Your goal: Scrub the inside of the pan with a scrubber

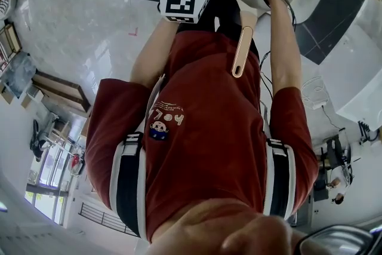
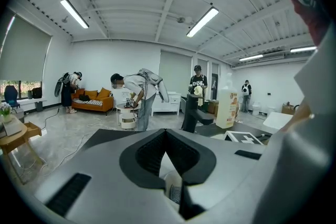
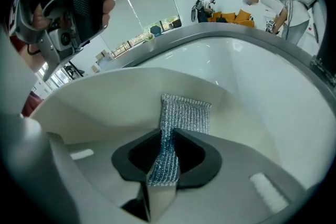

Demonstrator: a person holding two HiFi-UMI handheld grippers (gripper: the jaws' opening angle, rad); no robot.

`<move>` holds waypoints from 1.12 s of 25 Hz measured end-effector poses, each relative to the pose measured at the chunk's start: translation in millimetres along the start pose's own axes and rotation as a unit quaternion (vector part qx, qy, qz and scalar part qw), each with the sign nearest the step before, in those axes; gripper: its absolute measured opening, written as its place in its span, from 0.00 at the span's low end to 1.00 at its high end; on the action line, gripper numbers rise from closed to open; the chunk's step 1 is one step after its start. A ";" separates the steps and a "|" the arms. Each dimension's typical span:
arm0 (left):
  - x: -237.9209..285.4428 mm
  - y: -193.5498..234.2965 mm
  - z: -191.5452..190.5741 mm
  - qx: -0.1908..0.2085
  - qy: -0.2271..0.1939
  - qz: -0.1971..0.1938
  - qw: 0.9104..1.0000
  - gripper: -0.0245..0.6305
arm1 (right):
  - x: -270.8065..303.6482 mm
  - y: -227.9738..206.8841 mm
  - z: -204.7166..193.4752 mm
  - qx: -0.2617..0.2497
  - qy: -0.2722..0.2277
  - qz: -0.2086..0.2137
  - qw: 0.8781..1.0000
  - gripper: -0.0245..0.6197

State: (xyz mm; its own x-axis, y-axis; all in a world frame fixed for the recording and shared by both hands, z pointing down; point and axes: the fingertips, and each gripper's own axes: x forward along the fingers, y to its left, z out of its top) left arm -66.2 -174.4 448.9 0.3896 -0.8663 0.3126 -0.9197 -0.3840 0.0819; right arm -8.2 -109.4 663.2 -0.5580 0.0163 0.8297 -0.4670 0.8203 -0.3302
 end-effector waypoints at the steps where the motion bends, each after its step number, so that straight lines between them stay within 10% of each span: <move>1: -0.4 -0.7 -2.0 0.001 0.003 0.000 1.000 0.05 | 2.8 -1.8 -1.3 0.001 0.003 -0.001 1.000 0.18; 13: 0.0 -3.0 -3.4 0.003 0.005 -0.009 1.000 0.05 | 7.4 -54.9 -8.7 0.019 0.027 -0.096 0.995 0.16; 28: 9.1 -10.9 -5.4 0.004 0.009 -0.035 0.999 0.05 | -14.6 -89.5 -78.9 0.008 0.194 -0.172 0.966 0.15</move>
State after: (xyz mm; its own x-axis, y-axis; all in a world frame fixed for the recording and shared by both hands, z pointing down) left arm -53.0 -176.4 456.0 0.4512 -0.8320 0.3229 -0.8902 -0.4454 0.0961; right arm 95.9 -138.0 716.2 -0.0701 -0.0395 0.9968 -0.5910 0.8066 -0.0096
